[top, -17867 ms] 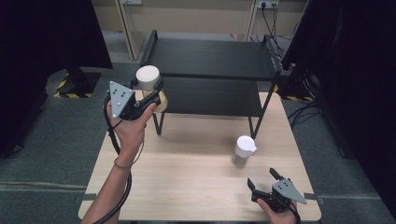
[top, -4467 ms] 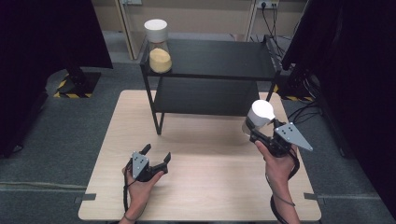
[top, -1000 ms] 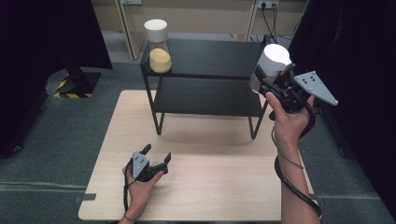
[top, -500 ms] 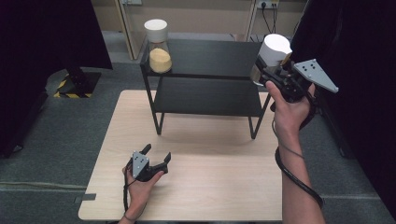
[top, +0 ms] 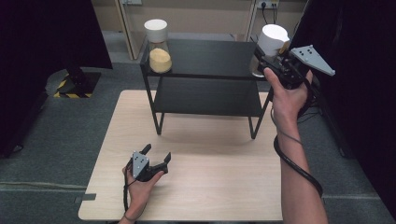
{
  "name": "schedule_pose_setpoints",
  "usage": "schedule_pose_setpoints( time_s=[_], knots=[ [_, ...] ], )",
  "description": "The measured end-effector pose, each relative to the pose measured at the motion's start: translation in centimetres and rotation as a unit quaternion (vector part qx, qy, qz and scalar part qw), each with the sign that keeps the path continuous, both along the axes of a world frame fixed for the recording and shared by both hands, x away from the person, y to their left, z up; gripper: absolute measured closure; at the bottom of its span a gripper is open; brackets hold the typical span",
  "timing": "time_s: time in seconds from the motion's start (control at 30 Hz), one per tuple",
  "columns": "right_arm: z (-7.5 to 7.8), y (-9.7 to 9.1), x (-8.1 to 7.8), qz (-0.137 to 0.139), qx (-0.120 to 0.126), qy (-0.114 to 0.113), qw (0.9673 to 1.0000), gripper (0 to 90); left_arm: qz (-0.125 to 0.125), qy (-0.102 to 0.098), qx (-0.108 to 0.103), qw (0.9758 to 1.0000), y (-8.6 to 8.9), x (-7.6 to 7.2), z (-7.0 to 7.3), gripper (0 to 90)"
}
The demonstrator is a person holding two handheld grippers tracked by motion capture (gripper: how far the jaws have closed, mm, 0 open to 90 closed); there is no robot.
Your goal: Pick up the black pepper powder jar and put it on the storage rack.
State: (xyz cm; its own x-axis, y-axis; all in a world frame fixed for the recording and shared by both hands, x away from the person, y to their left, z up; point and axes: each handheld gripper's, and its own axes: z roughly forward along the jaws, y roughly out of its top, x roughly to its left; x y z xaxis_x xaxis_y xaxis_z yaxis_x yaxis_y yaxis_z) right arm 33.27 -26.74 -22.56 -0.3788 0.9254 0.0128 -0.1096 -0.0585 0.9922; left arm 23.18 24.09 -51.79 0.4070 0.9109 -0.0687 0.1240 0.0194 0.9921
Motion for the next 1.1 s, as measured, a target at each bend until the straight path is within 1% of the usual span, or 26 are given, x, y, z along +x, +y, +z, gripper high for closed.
schedule_pose_setpoints(
  time_s=[0.27,0.4,0.77,0.87,0.9,1.1],
  knots=[
    [1.1,0.7,1.2,-0.009,-0.010,0.010,0.9999,30.5,0.000,0.000,0.001,1.0000,0.0,0.0,0.0,10.8],
    [1.4,1.0,2.0,-0.015,-0.017,0.020,0.9995,30.5,0.000,-0.001,0.001,1.0000,0.0,0.0,0.0,10.8],
    [1.8,1.4,3.5,-0.035,-0.021,0.041,0.9983,30.5,-0.001,-0.003,0.002,1.0000,-0.1,0.0,-0.1,10.9],
    [1.8,1.5,3.8,-0.036,-0.021,0.047,0.9980,30.5,-0.001,-0.001,0.002,1.0000,-0.1,0.0,0.0,10.8],
    [1.8,1.6,3.9,-0.037,-0.025,0.049,0.9978,30.5,-0.002,0.000,0.002,1.0000,0.0,0.0,0.0,10.9],
    [1.4,1.9,4.2,-0.039,-0.031,0.056,0.9972,30.4,-0.002,-0.002,0.002,1.0000,-0.1,0.0,0.0,10.9]
  ],
)
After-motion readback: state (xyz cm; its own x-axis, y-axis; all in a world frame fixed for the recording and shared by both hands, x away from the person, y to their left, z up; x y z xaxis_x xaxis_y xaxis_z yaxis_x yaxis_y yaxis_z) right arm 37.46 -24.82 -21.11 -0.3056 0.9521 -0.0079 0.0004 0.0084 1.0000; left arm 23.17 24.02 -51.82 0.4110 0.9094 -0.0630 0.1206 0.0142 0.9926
